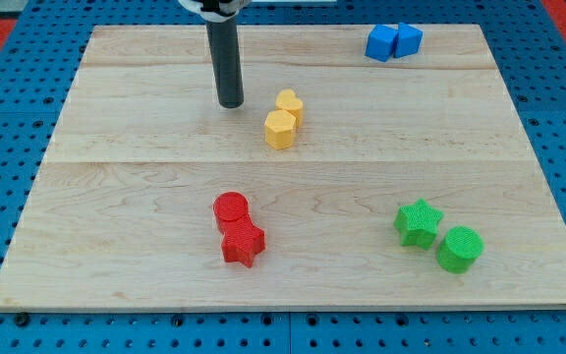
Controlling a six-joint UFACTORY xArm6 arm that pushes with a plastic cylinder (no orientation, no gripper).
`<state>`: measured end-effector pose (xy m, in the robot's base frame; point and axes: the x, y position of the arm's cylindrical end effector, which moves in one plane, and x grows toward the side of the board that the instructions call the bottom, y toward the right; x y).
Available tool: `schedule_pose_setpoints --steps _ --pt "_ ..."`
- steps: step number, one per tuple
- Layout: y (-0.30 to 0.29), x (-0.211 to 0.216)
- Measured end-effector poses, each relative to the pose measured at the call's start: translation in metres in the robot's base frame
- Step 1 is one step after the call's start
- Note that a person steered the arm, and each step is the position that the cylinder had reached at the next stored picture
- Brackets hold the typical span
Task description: Move your arm to the top right of the board
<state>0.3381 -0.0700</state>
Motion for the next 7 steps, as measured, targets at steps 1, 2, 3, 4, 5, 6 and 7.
schedule_pose_setpoints --steps 1,2,3,4,5,6,7 --pt "0.000 -0.017" --pt "0.000 -0.031" --pt "0.002 -0.045" --pt "0.007 -0.057" --pt "0.008 -0.063" --pt "0.008 -0.063" --pt "0.022 -0.063"
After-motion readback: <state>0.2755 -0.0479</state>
